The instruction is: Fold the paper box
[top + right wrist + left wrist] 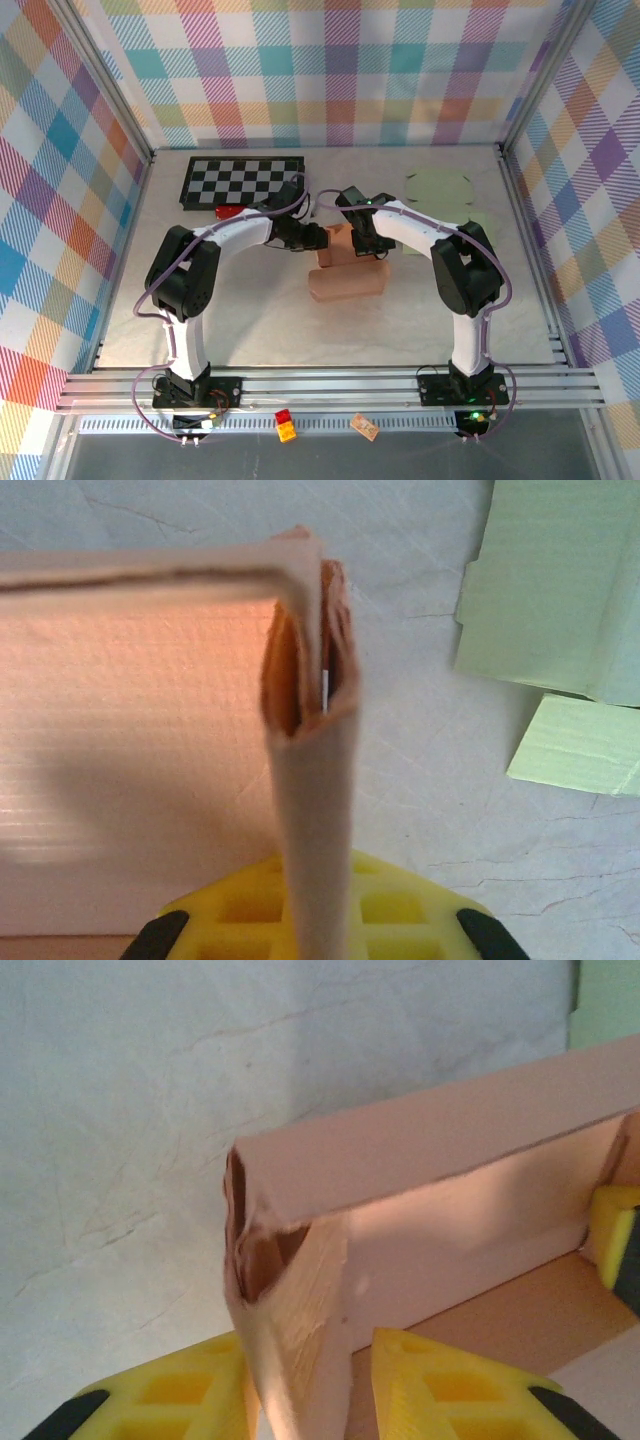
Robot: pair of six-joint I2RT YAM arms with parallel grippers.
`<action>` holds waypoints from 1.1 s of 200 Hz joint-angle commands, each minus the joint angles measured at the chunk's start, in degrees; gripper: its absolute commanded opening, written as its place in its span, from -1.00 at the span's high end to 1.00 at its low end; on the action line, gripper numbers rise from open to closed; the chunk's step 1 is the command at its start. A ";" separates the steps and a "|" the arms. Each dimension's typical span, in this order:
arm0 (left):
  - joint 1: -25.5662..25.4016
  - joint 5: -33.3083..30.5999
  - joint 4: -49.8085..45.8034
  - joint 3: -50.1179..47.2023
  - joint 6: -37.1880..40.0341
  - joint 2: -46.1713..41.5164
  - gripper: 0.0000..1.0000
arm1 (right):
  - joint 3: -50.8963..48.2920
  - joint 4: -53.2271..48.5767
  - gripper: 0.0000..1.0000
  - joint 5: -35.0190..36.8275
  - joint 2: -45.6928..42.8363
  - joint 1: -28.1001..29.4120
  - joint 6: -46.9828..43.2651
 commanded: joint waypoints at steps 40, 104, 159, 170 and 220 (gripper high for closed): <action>-1.39 -4.11 -3.61 0.58 1.09 0.88 0.73 | 0.54 -1.12 1.00 -1.02 1.09 0.42 0.94; -6.15 -18.65 -11.29 4.25 -4.35 1.70 1.00 | 1.66 -2.44 1.00 -0.70 1.53 0.60 2.66; -8.04 -17.37 -7.74 0.76 -10.11 1.16 0.63 | 0.70 -1.55 1.00 -1.62 1.26 0.68 3.27; -8.23 -16.27 -7.45 0.81 -10.65 1.61 0.63 | 0.79 -1.57 1.00 -1.69 1.35 0.73 3.32; -9.13 -18.85 -8.41 0.14 -10.97 1.71 0.89 | 1.23 -1.65 1.00 -1.66 1.35 0.68 3.20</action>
